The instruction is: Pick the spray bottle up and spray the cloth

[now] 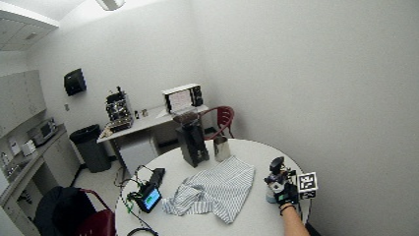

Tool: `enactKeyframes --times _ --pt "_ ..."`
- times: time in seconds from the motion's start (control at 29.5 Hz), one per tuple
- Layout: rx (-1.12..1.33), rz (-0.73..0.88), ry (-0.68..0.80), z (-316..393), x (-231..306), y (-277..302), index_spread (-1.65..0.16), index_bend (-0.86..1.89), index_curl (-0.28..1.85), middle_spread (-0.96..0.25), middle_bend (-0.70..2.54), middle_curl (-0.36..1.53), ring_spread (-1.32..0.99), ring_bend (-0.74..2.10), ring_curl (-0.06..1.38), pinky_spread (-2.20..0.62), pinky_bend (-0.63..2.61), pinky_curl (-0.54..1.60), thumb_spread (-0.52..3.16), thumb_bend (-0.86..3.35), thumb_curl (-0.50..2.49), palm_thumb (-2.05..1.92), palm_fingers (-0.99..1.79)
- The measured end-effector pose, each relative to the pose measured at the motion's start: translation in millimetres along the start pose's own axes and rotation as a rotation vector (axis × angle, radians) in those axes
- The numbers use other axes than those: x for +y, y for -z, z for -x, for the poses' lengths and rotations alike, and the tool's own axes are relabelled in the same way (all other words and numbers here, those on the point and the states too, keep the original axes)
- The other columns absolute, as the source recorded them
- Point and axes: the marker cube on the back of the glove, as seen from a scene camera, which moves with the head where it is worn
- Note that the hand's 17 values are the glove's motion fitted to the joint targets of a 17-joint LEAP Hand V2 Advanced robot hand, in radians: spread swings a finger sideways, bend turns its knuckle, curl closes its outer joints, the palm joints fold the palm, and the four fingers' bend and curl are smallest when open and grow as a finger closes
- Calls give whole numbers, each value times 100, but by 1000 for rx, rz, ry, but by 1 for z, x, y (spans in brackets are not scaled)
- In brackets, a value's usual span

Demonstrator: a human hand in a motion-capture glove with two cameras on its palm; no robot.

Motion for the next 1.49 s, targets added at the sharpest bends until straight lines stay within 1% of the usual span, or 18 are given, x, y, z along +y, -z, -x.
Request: enactKeyframes --times 0.1,0.17,0.37,0.54,0.95,1.25,1.49 --pt "-33 24 14 12 -2 6 -24 8 21 -9 35 42 -10 55 40 18 24 34 91 -2 48 87 99" --pt "-48 69 41 24 -5 5 -24 8 21 -9 35 42 -10 55 40 17 25 34 91 -2 48 87 100" --pt "-83 300 134 71 -12 -13 -23 7 21 -8 34 43 -10 56 41 13 27 35 89 -3 50 86 104" --pt "-100 418 171 98 -25 -34 -22 6 20 -7 34 44 -10 57 42 8 31 37 87 -3 52 85 108" --pt "-161 569 275 146 -41 -71 -21 7 19 -6 35 44 -9 59 42 3 34 38 84 -3 55 83 109" --pt "-264 727 294 150 -45 -93 -21 6 19 -5 35 45 -8 61 43 -1 39 39 83 -3 57 82 112" --pt "-260 739 287 161 -57 -98 -20 7 18 -5 37 45 -8 63 43 -3 41 39 84 -3 58 81 112"
